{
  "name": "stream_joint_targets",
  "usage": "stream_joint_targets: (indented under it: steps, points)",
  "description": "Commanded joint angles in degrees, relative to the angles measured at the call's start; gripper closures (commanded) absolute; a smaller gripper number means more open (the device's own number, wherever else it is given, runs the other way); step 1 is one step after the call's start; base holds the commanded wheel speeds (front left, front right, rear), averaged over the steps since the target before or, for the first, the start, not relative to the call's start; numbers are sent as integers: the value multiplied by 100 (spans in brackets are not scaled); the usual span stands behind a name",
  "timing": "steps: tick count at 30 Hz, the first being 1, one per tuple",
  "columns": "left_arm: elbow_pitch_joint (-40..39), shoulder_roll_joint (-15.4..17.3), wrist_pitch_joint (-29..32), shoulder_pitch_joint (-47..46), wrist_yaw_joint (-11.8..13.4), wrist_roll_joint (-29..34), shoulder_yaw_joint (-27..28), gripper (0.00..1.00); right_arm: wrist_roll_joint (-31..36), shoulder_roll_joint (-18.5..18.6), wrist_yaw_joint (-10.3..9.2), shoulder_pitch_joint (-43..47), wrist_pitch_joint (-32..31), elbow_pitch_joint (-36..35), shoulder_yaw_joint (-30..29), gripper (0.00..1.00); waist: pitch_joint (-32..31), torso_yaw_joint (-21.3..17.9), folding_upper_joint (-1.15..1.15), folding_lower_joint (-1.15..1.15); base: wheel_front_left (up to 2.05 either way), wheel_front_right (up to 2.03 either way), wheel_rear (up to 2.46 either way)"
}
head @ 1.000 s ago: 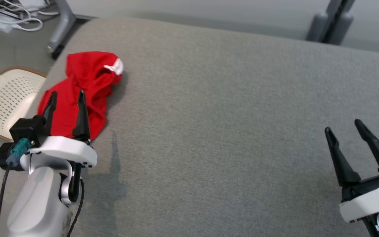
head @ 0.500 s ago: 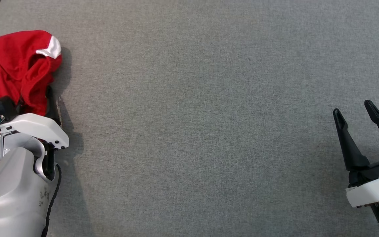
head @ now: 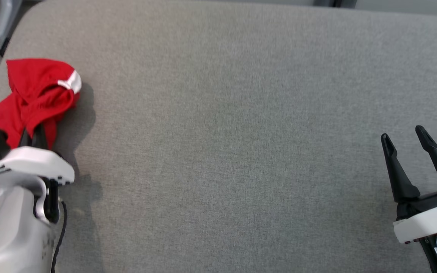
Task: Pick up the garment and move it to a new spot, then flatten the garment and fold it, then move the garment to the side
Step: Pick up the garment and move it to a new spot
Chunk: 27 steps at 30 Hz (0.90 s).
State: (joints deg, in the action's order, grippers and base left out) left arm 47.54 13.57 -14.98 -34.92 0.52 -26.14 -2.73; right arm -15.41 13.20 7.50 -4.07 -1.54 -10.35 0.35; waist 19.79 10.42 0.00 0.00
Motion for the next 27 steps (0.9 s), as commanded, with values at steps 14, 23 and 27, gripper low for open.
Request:
stream_joint_targets:
  steps: [14, 23, 27]
  points:
    - [-2802, 120, 211, 2403, 490, 550, 192, 100, 107, -384, -1, 694, 135, 289, -50, 0, -1589, -181, 0, 0, 0, 0, 0]
    - [-4580, 2, 950, 3518, 937, 741, -77, 100, 109, -523, -1, 878, 111, 252, -40, 0, -1922, -522, 0, 0, 0, 0, 0]
    - [-5005, -116, 1187, 3626, 953, 795, -341, 100, 77, -545, -1, 865, 99, 238, -23, 0, -1859, -724, 0, 0, 0, 0, 0]
